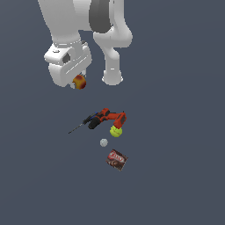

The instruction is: Pick up a designated object from a clutter of objects.

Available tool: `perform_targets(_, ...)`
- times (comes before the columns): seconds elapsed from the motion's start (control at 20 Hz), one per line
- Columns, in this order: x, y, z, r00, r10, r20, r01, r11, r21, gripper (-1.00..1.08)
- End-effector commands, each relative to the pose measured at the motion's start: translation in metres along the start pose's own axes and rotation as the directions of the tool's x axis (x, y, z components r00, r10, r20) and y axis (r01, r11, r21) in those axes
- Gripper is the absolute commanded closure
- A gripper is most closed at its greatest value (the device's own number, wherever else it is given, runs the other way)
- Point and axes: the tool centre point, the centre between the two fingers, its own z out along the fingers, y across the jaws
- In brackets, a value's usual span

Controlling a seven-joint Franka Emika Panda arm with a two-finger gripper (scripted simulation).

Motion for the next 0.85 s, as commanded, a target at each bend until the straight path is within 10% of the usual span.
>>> perform_targets(0.0,-0.019,0.01,-0.017,1.0,-0.001,0.002,0.001,1.0,0.0,1.08)
perform_targets(0.8,-0.065,0.039,-0.059,1.0,0.0,0.004,0.0,1.0,-0.002,1.08)
